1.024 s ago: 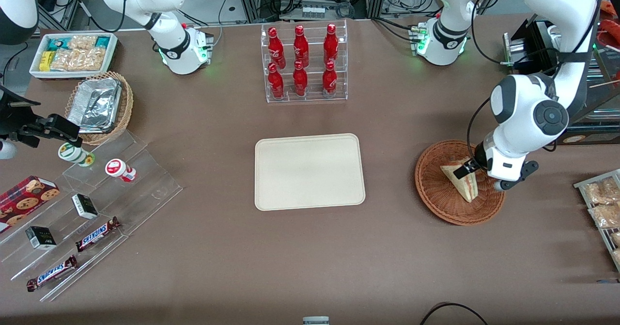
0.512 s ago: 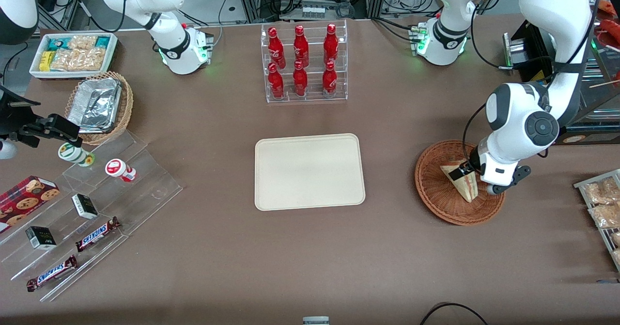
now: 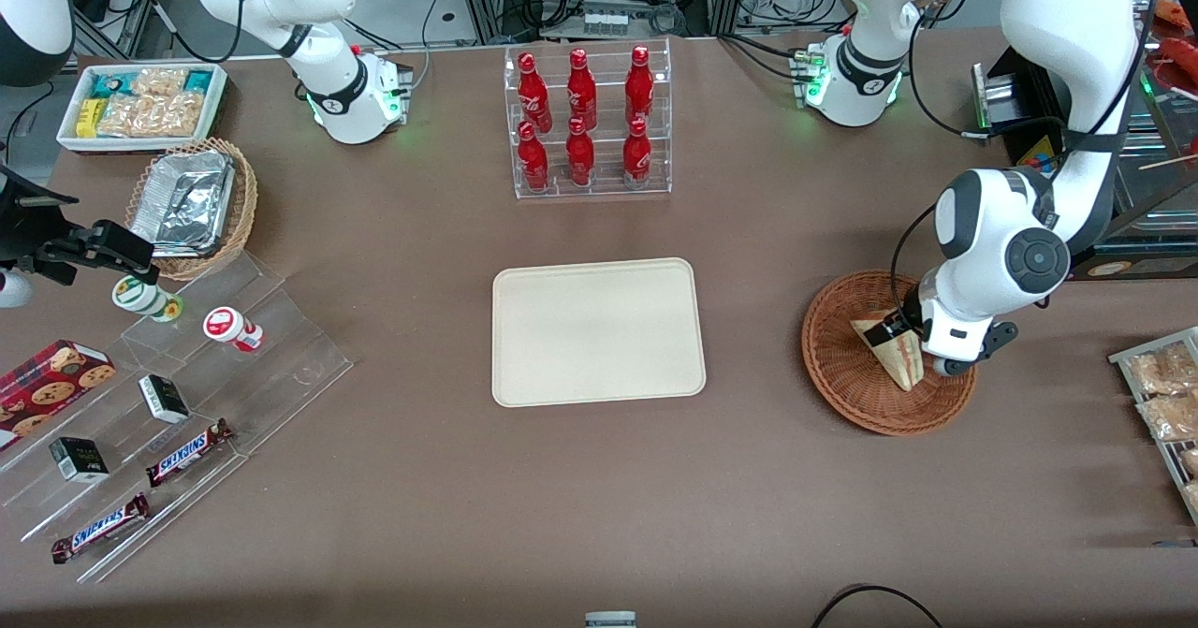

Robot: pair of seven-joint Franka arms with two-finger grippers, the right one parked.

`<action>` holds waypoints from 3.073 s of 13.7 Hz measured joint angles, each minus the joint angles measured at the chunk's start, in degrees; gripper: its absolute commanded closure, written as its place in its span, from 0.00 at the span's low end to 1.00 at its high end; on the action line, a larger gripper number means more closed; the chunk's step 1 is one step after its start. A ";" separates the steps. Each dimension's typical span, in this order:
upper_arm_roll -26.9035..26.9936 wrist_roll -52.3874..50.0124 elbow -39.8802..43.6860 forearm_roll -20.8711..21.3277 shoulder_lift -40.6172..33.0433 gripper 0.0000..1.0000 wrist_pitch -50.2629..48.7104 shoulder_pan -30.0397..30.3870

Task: Place sandwich from basket to tray
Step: 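Close the left gripper on the sandwich and lift it from the basket, then carry the held sandwich with the left gripper over the cream tray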

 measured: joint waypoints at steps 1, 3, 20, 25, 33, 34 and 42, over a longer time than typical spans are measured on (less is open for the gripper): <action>0.02 0.00 0.00 0.02 0.42 0.49 0.01 0.00; 0.03 0.00 0.00 0.56 0.92 0.87 0.02 0.00; -3.33 -0.09 9.80 2.49 -2.87 1.00 -14.77 -12.26; -3.54 -3.41 12.92 2.37 0.07 1.00 -14.76 -22.89; -3.51 -12.84 29.20 -0.27 14.08 1.00 -14.75 -32.93; -3.52 -14.20 31.37 -0.27 15.90 1.00 -14.74 -34.25; -3.46 -18.74 43.42 -0.27 26.90 1.00 -14.73 -40.30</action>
